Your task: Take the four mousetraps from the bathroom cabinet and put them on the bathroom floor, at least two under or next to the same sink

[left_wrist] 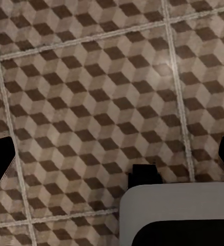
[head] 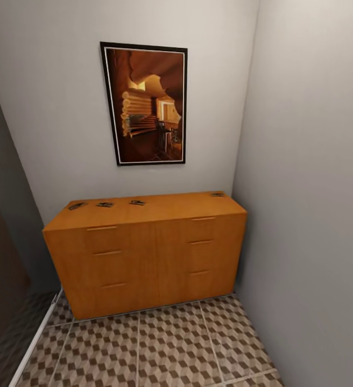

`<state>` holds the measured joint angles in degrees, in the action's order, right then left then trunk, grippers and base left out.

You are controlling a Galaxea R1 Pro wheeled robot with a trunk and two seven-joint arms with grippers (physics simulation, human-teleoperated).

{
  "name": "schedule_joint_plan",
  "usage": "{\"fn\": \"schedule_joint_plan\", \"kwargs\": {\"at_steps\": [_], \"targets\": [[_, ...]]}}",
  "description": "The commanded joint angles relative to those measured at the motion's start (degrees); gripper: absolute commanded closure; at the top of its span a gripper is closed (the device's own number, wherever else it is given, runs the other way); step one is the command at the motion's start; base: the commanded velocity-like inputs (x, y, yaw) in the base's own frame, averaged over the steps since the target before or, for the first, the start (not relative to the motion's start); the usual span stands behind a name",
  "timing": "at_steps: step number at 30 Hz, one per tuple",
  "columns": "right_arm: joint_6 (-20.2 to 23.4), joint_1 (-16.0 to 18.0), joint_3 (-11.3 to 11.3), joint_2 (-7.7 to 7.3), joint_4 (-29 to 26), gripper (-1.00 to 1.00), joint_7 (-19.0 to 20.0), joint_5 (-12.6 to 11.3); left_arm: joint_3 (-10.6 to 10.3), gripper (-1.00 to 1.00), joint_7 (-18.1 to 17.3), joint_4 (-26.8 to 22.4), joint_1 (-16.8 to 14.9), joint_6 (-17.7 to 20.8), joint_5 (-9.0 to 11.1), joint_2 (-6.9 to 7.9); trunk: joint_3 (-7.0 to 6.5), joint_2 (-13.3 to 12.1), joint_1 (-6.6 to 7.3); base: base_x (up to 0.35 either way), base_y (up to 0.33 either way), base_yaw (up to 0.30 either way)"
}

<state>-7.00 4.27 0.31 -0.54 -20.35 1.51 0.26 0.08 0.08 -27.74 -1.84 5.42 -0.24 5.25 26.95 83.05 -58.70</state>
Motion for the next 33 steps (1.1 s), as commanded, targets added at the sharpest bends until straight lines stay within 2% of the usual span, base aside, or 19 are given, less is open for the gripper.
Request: {"fn": "schedule_joint_plan", "kwargs": {"at_steps": [1, 15, 33], "targets": [[-0.19, 0.03, 0.02, -0.03, 0.11, -1.00, 0.16, 0.04, 0.01, -1.00, 0.01, -0.12, 0.00, 0.33, -0.02, -0.01, 0.06, 0.03, -0.03, 0.334, 0.000, 0.000], [-0.21, 0.03, 0.04, -0.08, 0.40, -1.00, 0.25, 0.74, -0.02, -1.00, 0.01, -0.09, 0.00, 0.30, -0.02, -0.06, 0.06, 0.03, -0.03, 0.304, 0.000, 0.000], [-0.21, 0.03, 0.01, -0.08, 0.34, -1.00, 0.25, 0.83, -0.13, -1.00, 0.01, -0.05, 0.00, 0.29, -0.02, -0.07, 0.06, 0.03, -0.03, 0.014, 0.000, 0.000]]}}
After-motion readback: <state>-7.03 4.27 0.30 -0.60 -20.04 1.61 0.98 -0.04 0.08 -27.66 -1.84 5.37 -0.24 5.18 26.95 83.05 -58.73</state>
